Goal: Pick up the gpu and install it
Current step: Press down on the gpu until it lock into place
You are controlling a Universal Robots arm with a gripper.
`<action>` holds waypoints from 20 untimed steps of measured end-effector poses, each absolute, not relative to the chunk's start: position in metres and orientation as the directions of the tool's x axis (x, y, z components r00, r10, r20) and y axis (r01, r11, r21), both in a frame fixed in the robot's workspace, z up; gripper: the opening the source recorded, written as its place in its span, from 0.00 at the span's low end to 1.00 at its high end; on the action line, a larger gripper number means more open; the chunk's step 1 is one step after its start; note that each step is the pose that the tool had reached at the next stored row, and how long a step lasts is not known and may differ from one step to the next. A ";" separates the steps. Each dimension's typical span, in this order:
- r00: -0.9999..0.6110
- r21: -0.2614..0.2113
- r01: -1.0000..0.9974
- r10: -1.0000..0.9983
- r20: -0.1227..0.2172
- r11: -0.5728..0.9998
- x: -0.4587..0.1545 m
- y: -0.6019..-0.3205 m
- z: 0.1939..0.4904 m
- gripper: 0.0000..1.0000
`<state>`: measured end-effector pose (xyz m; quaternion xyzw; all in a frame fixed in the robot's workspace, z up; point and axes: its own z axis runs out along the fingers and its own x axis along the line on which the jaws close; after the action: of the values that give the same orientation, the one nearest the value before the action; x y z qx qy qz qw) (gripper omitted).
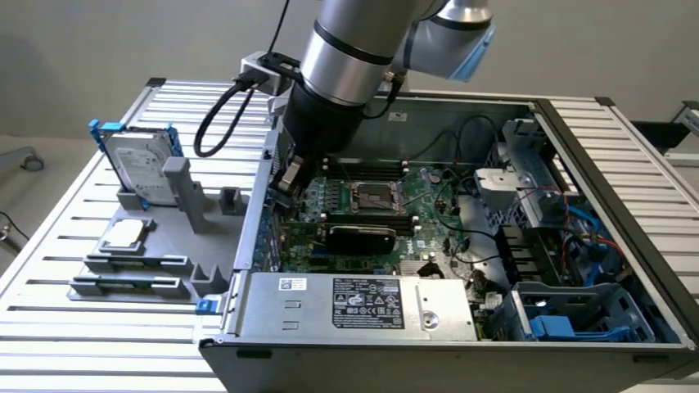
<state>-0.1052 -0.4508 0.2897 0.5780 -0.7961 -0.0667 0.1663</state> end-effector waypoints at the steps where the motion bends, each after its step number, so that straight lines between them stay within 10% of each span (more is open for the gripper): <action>1: -0.277 0.298 -0.898 -0.942 0.187 0.324 -0.104 -0.451 0.289 0.11; 20: -0.291 0.290 -0.890 -0.928 0.234 0.353 -0.102 -0.451 0.287 0.11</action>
<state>-0.1021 -0.4508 0.2872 0.5665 -0.8019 -0.0519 0.1826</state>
